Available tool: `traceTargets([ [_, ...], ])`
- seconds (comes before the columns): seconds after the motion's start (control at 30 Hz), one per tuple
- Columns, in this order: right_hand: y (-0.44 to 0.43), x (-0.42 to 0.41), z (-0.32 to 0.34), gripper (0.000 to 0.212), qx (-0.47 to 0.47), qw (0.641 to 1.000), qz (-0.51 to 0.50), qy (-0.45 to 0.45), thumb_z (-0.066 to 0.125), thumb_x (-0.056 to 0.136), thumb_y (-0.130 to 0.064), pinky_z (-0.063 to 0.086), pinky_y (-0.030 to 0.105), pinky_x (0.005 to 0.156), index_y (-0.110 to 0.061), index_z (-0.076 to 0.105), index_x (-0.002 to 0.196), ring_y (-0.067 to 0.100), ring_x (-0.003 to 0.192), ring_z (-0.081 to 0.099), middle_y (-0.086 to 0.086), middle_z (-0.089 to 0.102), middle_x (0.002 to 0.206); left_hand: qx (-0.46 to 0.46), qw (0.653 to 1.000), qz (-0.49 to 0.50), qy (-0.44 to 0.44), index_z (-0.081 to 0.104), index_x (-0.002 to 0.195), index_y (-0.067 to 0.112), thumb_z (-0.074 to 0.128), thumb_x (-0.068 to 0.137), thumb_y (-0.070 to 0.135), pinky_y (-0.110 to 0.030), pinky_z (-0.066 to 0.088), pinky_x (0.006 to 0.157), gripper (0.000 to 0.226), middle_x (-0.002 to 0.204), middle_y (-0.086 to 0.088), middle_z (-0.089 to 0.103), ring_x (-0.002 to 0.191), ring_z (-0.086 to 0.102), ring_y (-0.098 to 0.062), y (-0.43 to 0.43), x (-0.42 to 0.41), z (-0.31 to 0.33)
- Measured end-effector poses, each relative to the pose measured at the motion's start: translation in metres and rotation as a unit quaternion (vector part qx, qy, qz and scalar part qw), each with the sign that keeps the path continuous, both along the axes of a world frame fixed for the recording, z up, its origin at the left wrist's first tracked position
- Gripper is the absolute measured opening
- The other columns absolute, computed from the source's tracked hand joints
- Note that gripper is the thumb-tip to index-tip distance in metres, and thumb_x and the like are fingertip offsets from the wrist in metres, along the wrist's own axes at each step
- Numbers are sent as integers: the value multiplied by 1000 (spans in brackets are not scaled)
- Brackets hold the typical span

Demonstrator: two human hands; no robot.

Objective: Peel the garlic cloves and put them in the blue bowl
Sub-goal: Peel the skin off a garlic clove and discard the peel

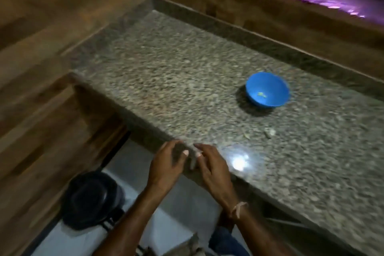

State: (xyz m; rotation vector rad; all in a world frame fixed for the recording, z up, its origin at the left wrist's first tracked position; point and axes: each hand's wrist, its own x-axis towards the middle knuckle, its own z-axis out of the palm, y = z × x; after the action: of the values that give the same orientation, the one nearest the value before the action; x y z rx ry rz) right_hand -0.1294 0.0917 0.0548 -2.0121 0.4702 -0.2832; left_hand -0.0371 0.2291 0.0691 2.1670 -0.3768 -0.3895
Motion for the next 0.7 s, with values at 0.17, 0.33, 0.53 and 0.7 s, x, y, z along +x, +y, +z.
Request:
traceTargets([
  [0.17, -106, -33, -10, 36, -14, 999, -35, 38, 47, 107, -40, 50, 31, 103, -26, 64, 137, 6, 121, 60, -9, 64, 133, -14, 999, -41, 27, 70, 123, 18, 74, 95, 14, -32, 53, 96, 29, 122, 4, 70, 112, 66, -15, -116, -13, -8],
  [0.33, -181, -49, -20, 40, -22, 994, -79, 66, 49, 105, -42, 53, 36, 100, -25, 63, 137, 9, 120, 62, -9, 62, 132, 53, 995, -86, -12, 70, 123, 20, 77, 90, 16, -25, 49, 85, 34, 115, 7, 65, 102, 64, -12, -190, -16, -26],
  [0.53, -228, -56, -44, 45, -129, 972, -158, 119, 65, 98, -13, 50, 40, 98, -20, 58, 141, 24, 125, 52, 1, 56, 139, 130, 969, -199, -63, 62, 108, 30, 70, 90, 3, -28, 53, 75, 34, 107, 6, 57, 101, 58, 2, -226, -2, -56],
  [0.7, -245, -48, -51, 63, -184, 939, -155, 244, 79, 89, -20, 45, 49, 106, -18, 55, 147, 34, 139, 41, 9, 46, 155, 116, 972, -201, -46, 60, 85, 32, 62, 93, 1, -26, 49, 63, 32, 91, 12, 59, 87, 56, 11, -232, 7, -53],
])
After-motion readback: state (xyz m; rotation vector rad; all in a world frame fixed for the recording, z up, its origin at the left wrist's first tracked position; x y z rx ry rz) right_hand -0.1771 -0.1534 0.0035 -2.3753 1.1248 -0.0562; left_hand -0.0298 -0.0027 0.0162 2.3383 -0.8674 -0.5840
